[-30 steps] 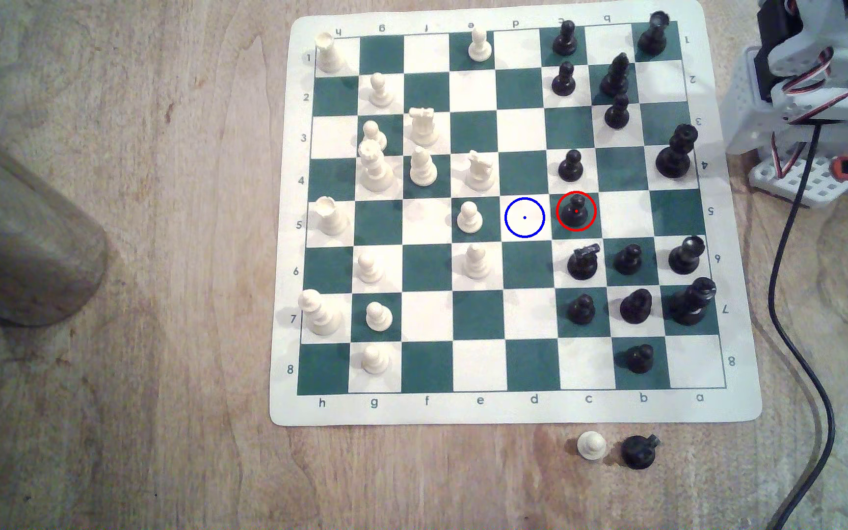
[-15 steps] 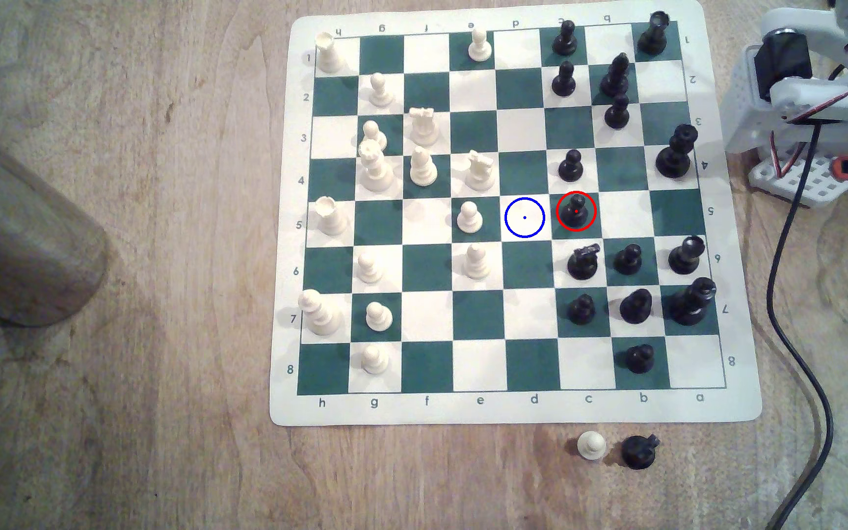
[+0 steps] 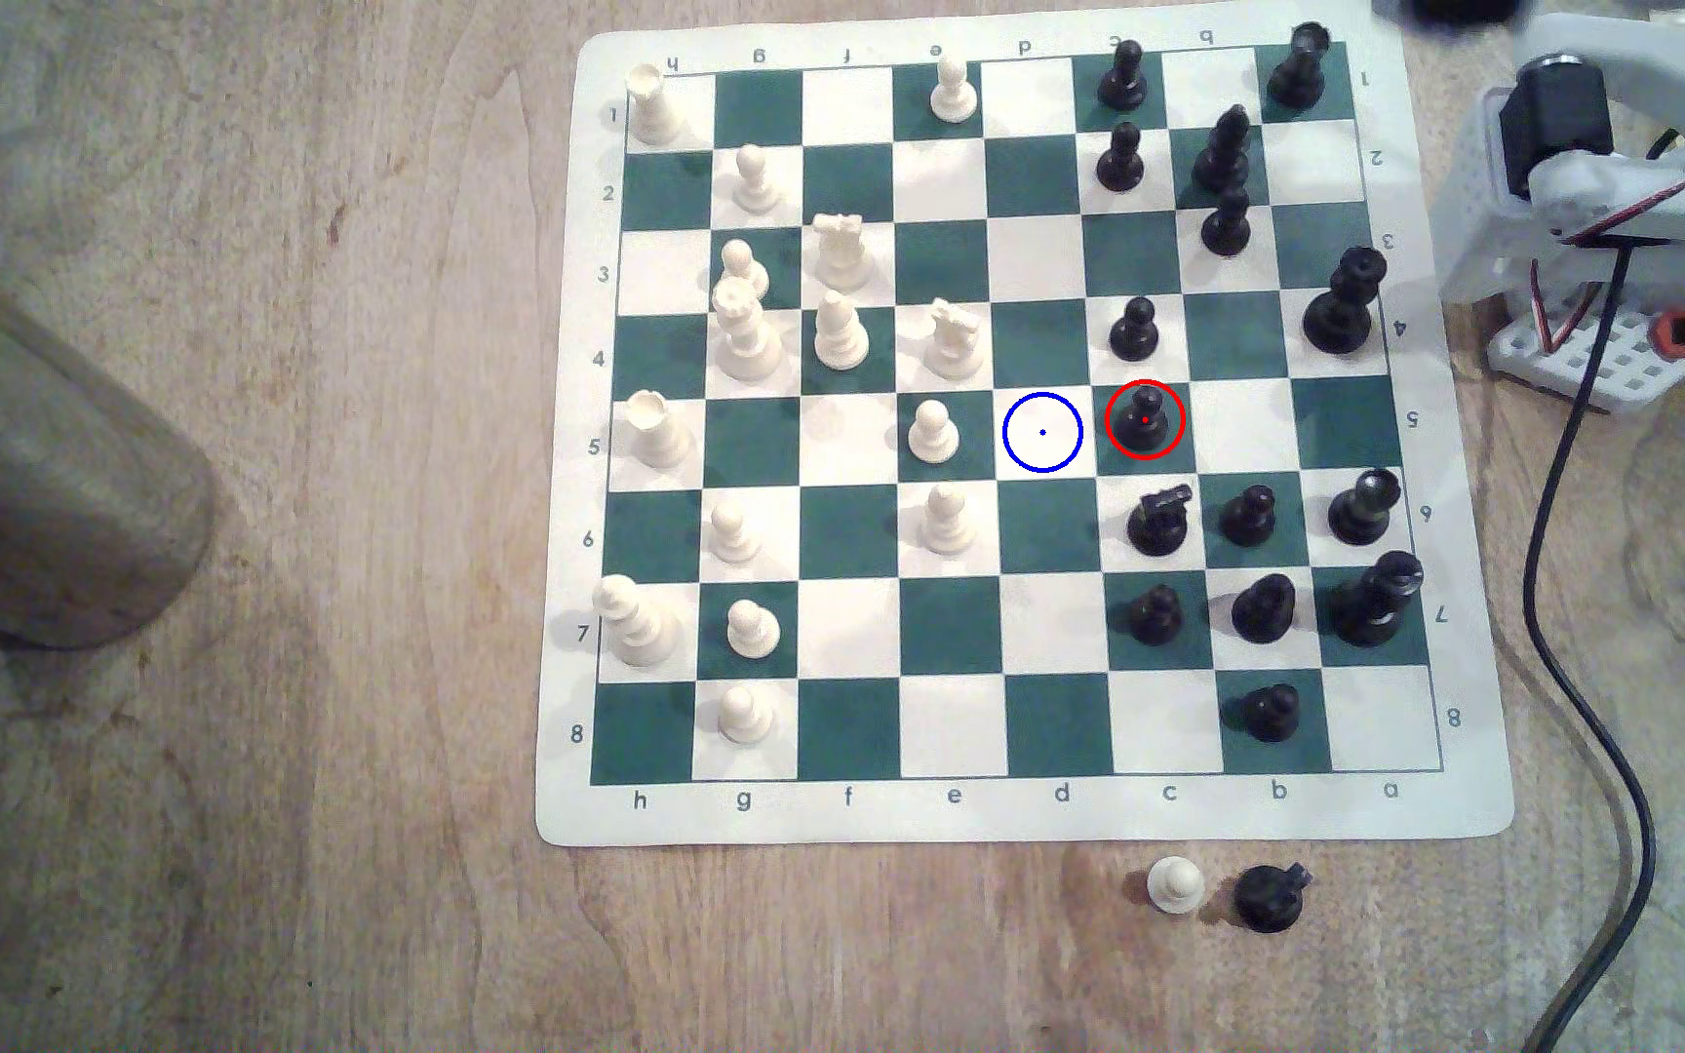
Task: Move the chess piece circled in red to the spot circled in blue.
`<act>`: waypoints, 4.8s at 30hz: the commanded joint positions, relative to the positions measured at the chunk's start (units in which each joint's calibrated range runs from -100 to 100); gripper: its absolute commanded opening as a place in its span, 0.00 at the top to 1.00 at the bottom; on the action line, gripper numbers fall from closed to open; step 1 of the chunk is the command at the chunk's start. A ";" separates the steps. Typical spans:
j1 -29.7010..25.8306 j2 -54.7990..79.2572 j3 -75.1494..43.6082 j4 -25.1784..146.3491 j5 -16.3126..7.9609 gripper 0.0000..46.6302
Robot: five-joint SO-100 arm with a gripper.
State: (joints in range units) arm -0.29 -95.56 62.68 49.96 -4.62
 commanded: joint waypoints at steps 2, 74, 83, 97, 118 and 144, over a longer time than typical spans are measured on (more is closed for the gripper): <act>-3.03 0.23 -4.11 9.01 -1.07 0.80; -16.64 60.33 -8.91 4.34 -10.99 0.71; -17.11 64.15 -9.91 2.13 -10.99 0.74; -16.64 66.53 -9.28 1.96 -10.79 0.76; -16.72 66.02 -9.09 1.88 -10.50 0.99; -14.84 66.02 -28.04 11.22 -10.55 1.00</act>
State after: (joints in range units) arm -16.08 -32.30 42.16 62.39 -15.31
